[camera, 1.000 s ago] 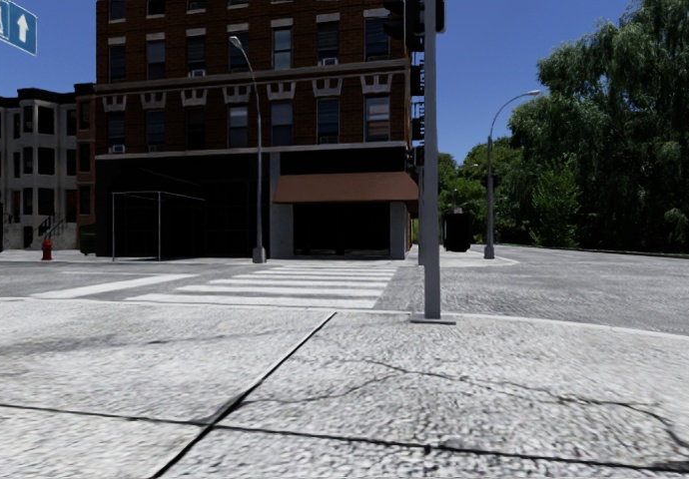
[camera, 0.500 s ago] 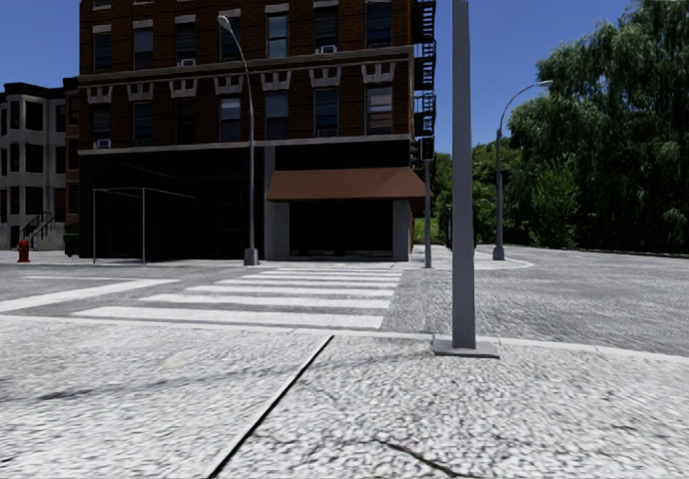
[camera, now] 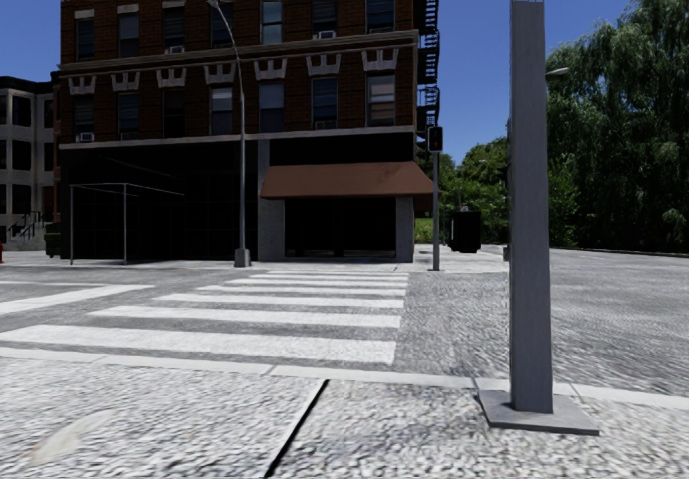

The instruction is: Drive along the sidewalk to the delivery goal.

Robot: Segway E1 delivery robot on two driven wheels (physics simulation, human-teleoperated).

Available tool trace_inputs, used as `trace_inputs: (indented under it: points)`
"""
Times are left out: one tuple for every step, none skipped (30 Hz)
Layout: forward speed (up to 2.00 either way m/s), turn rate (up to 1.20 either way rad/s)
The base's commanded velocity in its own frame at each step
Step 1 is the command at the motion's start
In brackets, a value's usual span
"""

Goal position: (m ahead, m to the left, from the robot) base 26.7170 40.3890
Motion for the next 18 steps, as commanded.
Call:
trace_inputs:
  points:
    - [2.00, 0.08]
    - [2.00, 0.09]
    - [2.00, 0.09]
    - [2.00, 0.09]
    - [2.00, 0.08]
    - [2.00, 0.03]
    - [2.00, 0.00]
    - [2.00, 0.00]
    - [2.00, 0.00]
    - [2.00, 0.00]
    - [2.00, 0.00]
    - [2.00, 0.00]
    - [2.00, 0.00]
    - [2.00, 0.00]
    - [2.00, 0.00]
    - [2.00, 0.00]
    - [2.00, 0.00]
    - [2.00, 0.00]
